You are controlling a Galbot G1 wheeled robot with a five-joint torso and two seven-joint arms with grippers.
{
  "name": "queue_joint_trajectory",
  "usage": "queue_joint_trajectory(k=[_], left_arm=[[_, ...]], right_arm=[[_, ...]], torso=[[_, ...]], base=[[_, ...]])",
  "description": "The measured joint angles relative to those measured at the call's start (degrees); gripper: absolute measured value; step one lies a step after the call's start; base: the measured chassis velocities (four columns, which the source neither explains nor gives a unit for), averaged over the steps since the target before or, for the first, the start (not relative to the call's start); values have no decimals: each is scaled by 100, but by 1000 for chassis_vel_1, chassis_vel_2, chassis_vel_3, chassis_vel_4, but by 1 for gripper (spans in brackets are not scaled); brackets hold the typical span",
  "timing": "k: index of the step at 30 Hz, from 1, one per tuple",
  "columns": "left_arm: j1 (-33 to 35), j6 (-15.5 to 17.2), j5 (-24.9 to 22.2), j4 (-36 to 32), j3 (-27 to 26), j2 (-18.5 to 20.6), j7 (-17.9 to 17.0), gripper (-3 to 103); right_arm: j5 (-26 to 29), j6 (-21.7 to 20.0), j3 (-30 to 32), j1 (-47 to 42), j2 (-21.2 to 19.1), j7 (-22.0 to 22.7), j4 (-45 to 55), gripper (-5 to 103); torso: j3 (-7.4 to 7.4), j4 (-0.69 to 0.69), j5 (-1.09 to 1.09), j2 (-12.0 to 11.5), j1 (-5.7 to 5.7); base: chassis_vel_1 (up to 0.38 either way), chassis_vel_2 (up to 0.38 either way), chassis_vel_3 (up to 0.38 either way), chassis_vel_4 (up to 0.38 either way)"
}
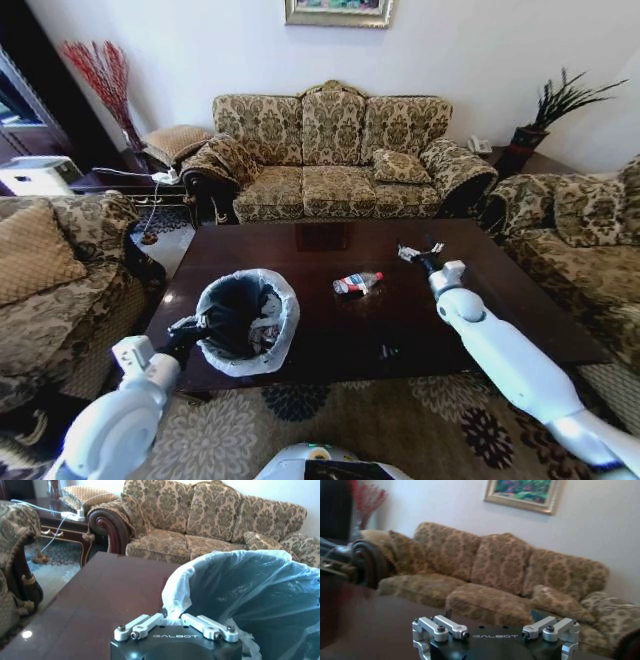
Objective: Move to the front of the table and place the trash on the table into the trash bin.
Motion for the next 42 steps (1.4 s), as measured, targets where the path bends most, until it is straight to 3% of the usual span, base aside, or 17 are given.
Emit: queue_joint_trajectory(k=[5, 12, 24, 29, 39, 41, 42], left_arm=[[24, -19, 34, -48, -53, -30, 10, 0], [119, -40, 2, -94, -217, 100, 6, 0], [119, -40, 2, -58, -208, 63, -1, 0], [133, -40, -24, -29, -255, 118, -11, 0], [80, -40, -21, 46, -182, 142, -13, 0], [89, -40, -21, 48, -187, 154, -13, 0], [89, -40, -21, 48, -187, 154, -13, 0]], right_arm=[[284, -181, -541, -3, 773, 1, -171, 100], [688, -536, -434, -61, 1430, 3, -516, 100], [134, -673, -574, -101, 1866, 5, -588, 100], [-413, -802, -549, -188, 2060, 5, -756, 100], [-359, -913, -429, -265, 2098, 5, -946, 101], [-282, -995, -399, -227, 2133, 5, -1033, 91], [-282, -995, -399, -227, 2133, 5, -1033, 91]], torso=[[1, 1, -1, -1, 1], [0, 0, -1, 0, 0], [0, 0, -2, 0, 1], [0, -1, -1, 0, 1], [0, -1, -1, 0, 1], [0, -1, -1, 0, 1], [0, -1, -1, 0, 1]], base=[[0, 0, 0, 0], [0, 0, 0, 0], [0, 0, 0, 0], [0, 0, 0, 0], [0, 0, 0, 0], [0, 0, 0, 0], [0, 0, 0, 0]])
